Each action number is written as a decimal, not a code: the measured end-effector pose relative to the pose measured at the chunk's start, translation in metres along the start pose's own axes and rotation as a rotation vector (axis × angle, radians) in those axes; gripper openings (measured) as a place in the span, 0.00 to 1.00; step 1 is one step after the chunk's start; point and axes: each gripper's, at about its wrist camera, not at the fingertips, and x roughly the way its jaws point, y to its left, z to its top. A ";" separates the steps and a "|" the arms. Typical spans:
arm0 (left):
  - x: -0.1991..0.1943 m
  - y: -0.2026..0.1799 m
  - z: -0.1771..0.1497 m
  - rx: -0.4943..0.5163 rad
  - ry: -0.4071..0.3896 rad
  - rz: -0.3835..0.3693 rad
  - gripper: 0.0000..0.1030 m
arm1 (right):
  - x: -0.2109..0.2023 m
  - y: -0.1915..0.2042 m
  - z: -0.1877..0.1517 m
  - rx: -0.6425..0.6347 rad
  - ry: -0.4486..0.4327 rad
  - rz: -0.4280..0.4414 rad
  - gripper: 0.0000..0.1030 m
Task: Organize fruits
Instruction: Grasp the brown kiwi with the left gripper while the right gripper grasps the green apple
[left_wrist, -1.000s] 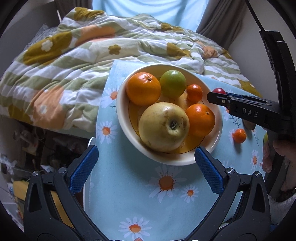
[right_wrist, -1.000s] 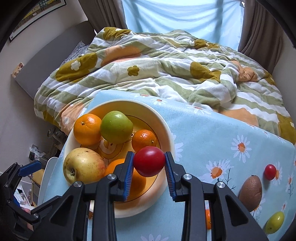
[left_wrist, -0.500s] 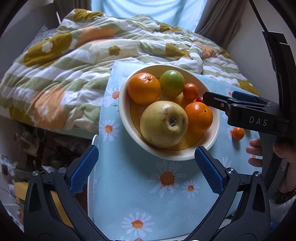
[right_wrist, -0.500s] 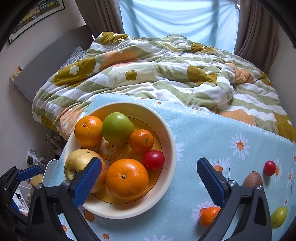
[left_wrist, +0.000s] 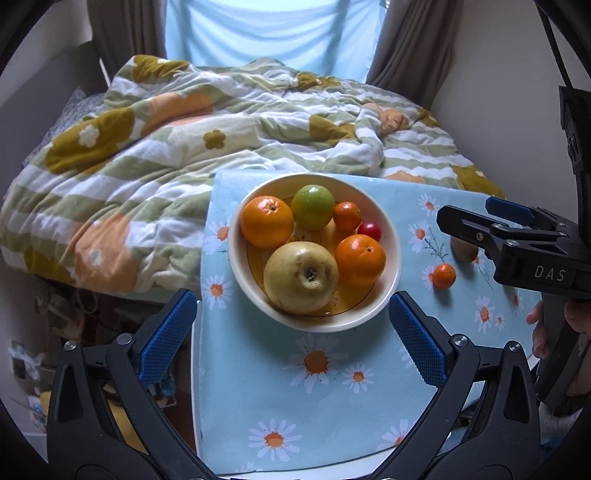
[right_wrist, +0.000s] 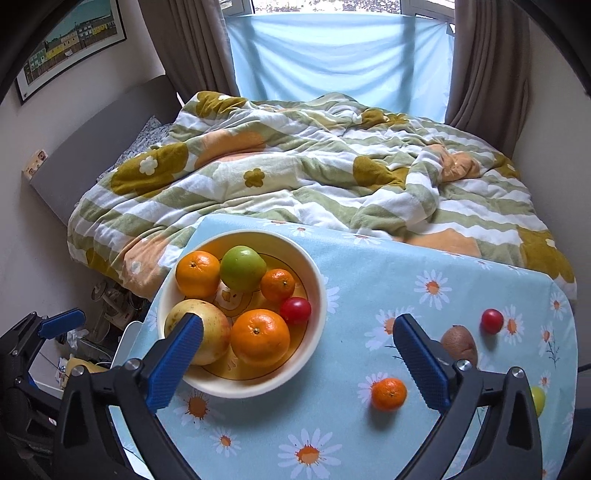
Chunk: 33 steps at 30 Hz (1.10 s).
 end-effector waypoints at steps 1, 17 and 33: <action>-0.002 -0.002 0.001 0.005 -0.004 -0.012 1.00 | -0.007 -0.004 -0.002 0.010 -0.005 -0.012 0.99; 0.004 -0.117 0.021 0.087 -0.058 -0.042 1.00 | -0.080 -0.136 -0.045 0.159 -0.022 -0.079 0.99; 0.095 -0.243 0.036 0.196 0.056 -0.072 1.00 | -0.059 -0.258 -0.100 0.199 0.031 -0.067 0.99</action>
